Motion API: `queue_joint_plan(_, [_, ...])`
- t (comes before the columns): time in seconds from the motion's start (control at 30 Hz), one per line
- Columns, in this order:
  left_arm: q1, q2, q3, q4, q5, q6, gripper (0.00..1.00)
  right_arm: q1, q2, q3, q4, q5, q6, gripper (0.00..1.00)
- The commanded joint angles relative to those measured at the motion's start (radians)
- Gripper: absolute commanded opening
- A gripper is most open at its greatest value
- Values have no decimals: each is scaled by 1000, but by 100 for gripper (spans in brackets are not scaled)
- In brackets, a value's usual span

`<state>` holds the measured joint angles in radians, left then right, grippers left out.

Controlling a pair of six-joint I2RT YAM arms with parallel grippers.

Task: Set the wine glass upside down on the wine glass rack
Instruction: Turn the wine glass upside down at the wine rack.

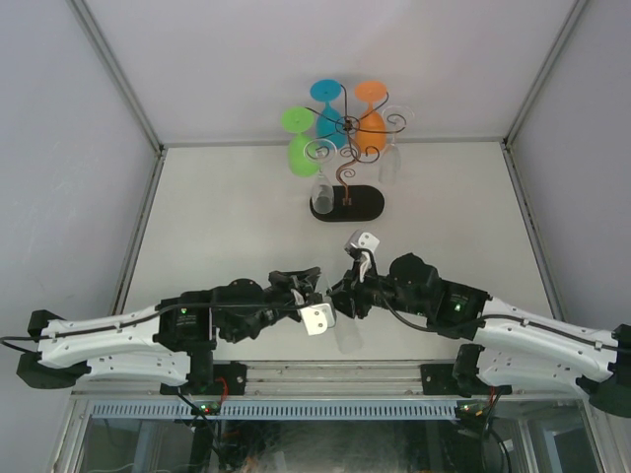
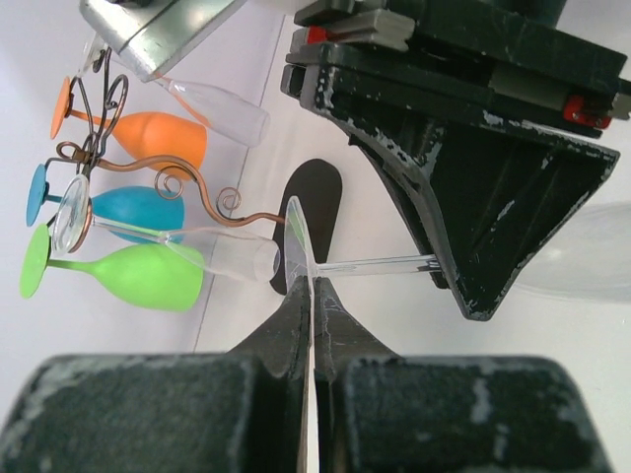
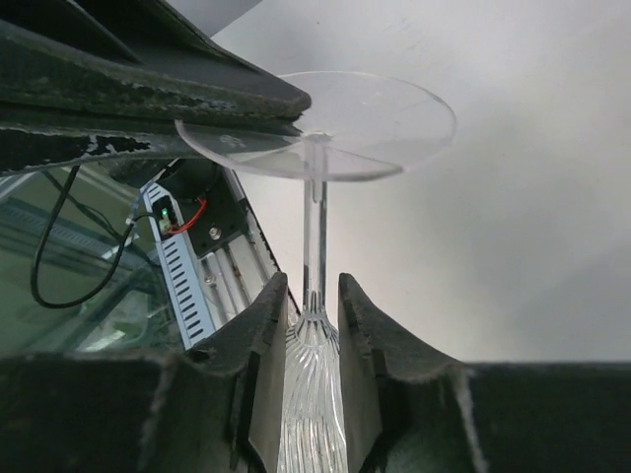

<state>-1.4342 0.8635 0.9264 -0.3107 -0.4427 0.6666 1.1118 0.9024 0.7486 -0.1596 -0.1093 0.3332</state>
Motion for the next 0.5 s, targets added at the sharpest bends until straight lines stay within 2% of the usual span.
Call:
queue_joint_plan(0.0, [-5, -24, 36, 54, -22, 2, 0, 57, 23, 40, 98, 130, -53, 19])
queue_joint_plan(0.27, [-5, -39, 26, 56, -50, 1, 0, 102, 1, -6, 170, 235, -66, 0])
queue_joint_plan(0.47, [-5, -55, 16, 75, -60, 2, 0, 102, -40, -50, 210, 266, -53, 0])
